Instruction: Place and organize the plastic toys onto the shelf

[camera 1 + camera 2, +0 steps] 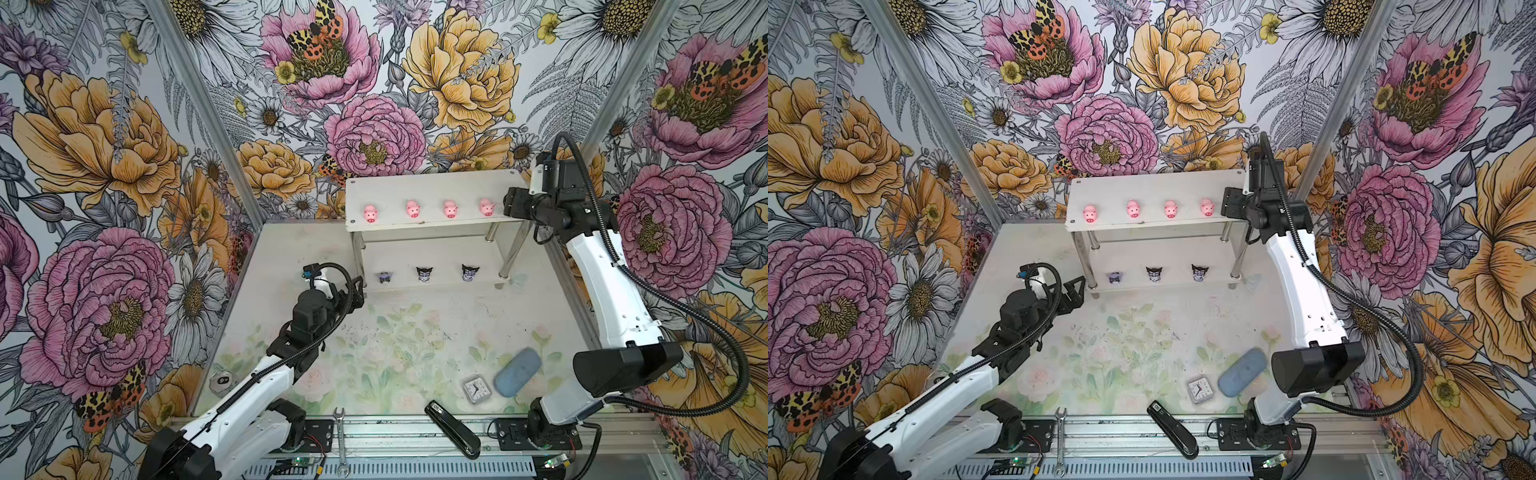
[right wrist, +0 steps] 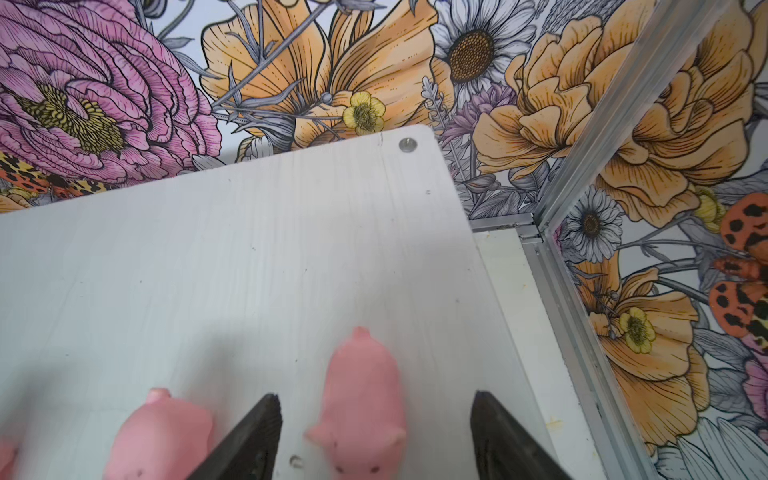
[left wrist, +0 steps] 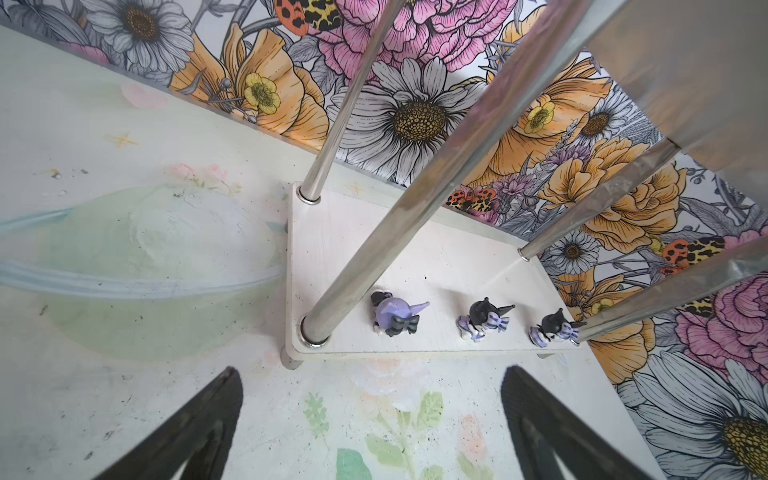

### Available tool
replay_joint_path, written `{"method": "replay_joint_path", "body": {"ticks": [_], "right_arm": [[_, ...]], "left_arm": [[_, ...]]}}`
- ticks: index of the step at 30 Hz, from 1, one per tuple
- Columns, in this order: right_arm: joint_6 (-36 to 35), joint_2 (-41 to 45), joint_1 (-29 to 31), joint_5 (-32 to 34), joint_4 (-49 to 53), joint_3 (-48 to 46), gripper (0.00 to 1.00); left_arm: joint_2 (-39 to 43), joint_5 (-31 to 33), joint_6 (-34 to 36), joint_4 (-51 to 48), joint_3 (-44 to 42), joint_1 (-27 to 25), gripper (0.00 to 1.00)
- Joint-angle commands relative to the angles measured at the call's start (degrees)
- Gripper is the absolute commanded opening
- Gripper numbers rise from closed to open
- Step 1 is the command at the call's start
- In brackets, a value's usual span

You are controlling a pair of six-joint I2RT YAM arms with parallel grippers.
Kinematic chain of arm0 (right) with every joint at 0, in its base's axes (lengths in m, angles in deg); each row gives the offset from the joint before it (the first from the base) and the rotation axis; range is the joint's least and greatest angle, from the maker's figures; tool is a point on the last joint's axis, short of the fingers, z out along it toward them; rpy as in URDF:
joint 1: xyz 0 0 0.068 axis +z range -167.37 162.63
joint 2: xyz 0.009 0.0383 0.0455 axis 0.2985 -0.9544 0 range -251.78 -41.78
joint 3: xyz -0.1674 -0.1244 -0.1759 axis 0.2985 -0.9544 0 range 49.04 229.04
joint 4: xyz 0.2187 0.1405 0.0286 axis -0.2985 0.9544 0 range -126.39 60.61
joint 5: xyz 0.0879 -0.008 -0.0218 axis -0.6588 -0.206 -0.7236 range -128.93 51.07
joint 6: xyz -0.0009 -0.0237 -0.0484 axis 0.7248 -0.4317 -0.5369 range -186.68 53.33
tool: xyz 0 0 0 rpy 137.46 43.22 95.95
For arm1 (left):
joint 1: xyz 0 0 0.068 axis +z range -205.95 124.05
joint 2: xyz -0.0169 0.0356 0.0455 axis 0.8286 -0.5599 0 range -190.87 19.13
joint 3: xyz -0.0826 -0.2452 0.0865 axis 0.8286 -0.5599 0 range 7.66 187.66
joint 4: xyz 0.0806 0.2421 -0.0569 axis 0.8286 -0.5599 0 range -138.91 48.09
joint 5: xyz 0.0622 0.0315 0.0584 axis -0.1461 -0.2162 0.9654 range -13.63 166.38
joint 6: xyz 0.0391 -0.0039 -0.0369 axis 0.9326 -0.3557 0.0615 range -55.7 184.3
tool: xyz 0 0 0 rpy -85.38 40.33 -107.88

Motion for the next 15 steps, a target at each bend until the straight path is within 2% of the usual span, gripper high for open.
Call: {"method": "replay_joint_path", "body": {"ticks": [1, 3, 4, 8, 11, 15], "right_arm": [[0.9, 7.6, 0.0, 1.1, -1.3, -1.7, 0.76], [1.0, 11.9, 0.2, 0.9, -4.0, -6.0, 0.79], [1.0, 14.5, 0.2, 1.0, -5.8, -9.0, 0.99], [1.7, 25.7, 0.2, 3.5, -14.1, -24.2, 1.00], [2.2, 34.4, 0.2, 8.2, -21.7, -38.2, 1.00], [2.1, 40.8, 0.2, 15.2, -29.3, -55.5, 1.00]], "left_arm": [[2.9, 5.1, 3.8, -2.5, 1.8, 0.4, 0.99], [4.3, 6.3, 4.8, -2.8, 1.8, 1.0, 0.99], [5.0, 7.0, 5.4, -2.9, 1.7, 1.4, 0.99], [6.0, 11.6, 8.1, -2.7, 1.1, 2.5, 0.99], [6.1, 16.1, 10.6, -2.7, 0.5, 3.5, 0.99], [5.7, 20.8, 16.2, 4.3, -3.5, 5.1, 0.99]]}}
